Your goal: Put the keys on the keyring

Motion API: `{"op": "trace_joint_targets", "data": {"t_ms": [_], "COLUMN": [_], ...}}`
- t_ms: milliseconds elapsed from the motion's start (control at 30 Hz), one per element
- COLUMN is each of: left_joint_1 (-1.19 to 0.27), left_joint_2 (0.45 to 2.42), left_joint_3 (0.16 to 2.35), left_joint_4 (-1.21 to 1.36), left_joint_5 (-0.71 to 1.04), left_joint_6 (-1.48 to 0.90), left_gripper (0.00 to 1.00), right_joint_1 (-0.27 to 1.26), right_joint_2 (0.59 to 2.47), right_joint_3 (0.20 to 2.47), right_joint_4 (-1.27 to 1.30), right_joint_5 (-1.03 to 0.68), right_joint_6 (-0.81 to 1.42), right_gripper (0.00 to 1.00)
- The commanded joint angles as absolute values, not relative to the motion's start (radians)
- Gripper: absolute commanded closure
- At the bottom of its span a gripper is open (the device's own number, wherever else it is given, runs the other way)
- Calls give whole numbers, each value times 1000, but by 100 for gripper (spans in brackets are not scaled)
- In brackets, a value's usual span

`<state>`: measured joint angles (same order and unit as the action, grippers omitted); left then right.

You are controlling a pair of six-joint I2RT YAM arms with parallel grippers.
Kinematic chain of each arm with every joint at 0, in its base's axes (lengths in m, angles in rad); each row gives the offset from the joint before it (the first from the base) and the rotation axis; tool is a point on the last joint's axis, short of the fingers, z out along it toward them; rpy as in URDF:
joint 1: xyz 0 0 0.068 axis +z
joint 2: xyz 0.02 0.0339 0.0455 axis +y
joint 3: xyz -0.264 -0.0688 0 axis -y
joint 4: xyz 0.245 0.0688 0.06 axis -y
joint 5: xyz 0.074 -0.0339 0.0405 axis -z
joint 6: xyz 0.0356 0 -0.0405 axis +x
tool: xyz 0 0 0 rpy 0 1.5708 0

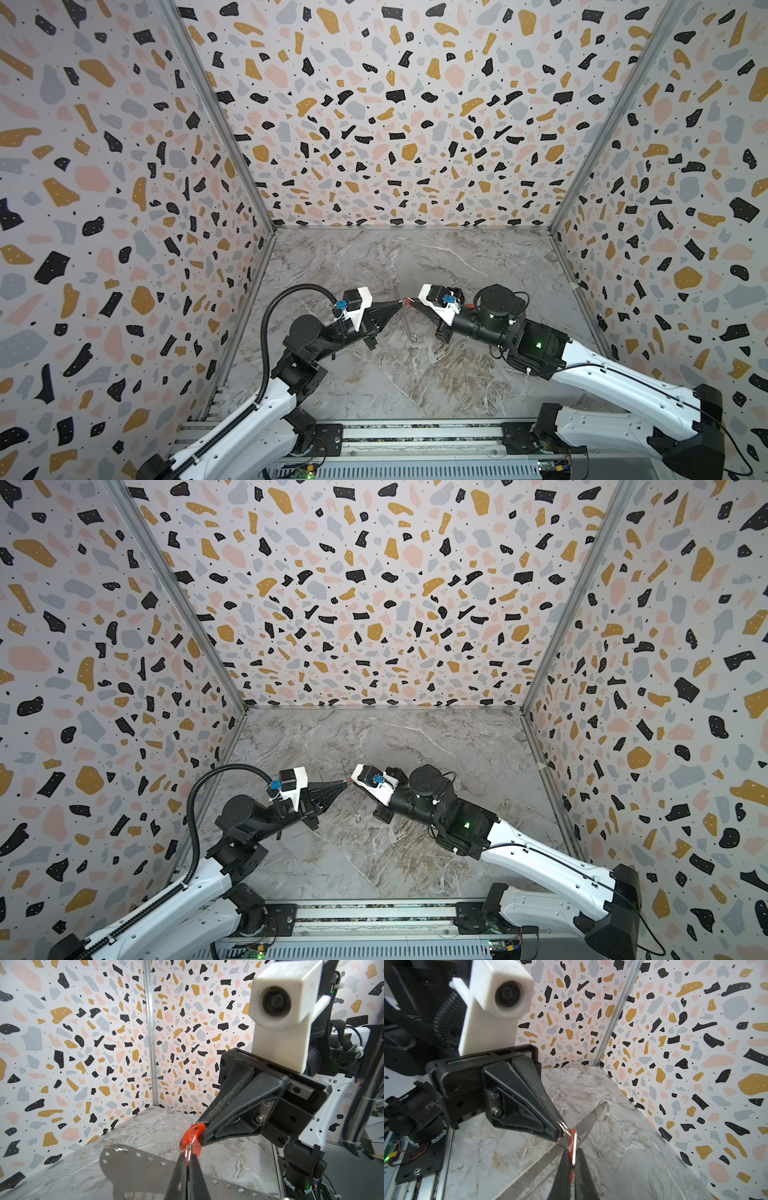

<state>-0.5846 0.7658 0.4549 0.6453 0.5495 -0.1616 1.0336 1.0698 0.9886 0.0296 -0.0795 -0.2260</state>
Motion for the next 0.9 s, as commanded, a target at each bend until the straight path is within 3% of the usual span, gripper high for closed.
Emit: {"op": "trace_joint_targets", "data": {"t_ms": [0,867], "left_joint_1": [-588,-588], "left_joint_2": [744,732], "left_joint_3": [444,427], "left_joint_4": [754,846], "left_joint_5": [521,502], "left_joint_6": [-181,-221], "left_gripper": [100,100], "right_joint_1": [1038,1037], "right_joint_2": [1034,1012], "right_joint_3": [1016,949], "right_joint_4": [40,32], "right_joint_5": [-54,-38], "right_joint_6": [-213,-189], "right_gripper": [100,100]}}
